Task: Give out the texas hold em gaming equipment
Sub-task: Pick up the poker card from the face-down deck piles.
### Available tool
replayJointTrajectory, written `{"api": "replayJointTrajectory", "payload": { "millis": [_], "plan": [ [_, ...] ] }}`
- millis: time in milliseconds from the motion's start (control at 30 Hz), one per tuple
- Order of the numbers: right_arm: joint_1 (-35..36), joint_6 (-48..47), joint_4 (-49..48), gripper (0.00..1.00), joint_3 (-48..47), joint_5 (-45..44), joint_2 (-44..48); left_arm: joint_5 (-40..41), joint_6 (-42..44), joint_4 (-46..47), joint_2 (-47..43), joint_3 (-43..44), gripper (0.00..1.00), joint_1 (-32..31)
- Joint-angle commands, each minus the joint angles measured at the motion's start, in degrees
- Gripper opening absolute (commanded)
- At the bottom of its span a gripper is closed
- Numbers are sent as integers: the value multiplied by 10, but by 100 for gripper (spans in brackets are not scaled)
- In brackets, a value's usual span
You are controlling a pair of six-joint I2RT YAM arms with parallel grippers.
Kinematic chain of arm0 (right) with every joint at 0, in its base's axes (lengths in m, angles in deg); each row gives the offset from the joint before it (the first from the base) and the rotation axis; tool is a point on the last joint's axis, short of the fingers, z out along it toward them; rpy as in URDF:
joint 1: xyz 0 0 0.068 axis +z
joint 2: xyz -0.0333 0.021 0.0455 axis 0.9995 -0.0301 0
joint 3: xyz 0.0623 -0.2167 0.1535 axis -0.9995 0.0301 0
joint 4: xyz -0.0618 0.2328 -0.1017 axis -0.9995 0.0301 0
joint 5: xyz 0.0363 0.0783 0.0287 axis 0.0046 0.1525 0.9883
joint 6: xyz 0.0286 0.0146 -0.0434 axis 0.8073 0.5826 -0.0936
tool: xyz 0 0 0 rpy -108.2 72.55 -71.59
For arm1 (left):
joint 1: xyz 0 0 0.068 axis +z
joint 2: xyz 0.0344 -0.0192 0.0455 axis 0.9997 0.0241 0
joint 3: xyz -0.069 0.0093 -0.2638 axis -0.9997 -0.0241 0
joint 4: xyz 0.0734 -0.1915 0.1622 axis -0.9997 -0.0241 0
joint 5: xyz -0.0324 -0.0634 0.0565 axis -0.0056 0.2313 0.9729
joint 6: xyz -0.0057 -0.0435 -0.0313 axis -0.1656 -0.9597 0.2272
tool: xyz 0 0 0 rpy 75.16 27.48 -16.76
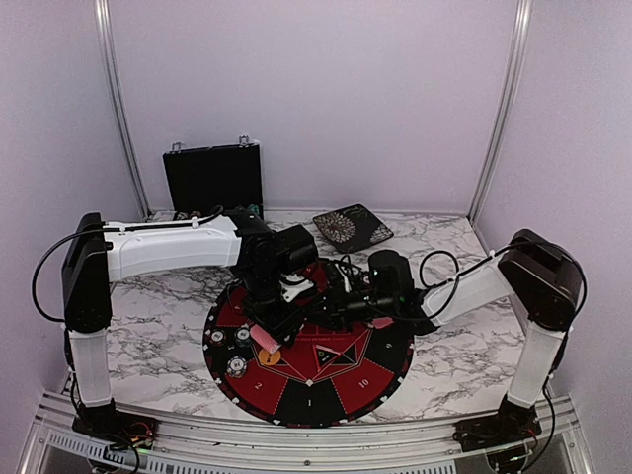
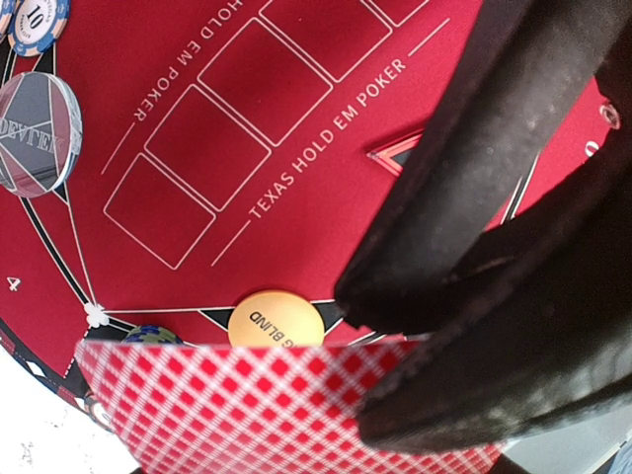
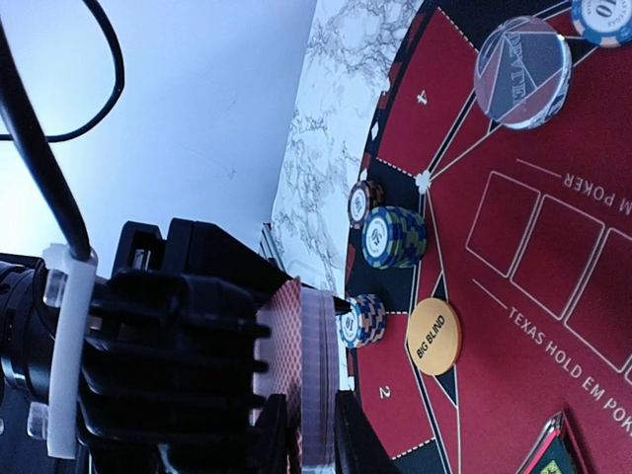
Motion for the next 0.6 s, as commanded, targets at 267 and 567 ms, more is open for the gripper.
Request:
{"api": "replayJointTrajectory", "payload": {
  "millis": [267, 567],
  "plan": [
    [-11, -7, 14, 14, 1, -12, 29, 3, 8, -18, -24, 3, 36, 1],
    [-17, -4, 8, 13, 11, -13, 40, 4, 7, -17, -25, 0, 36, 2]
  ]
}}
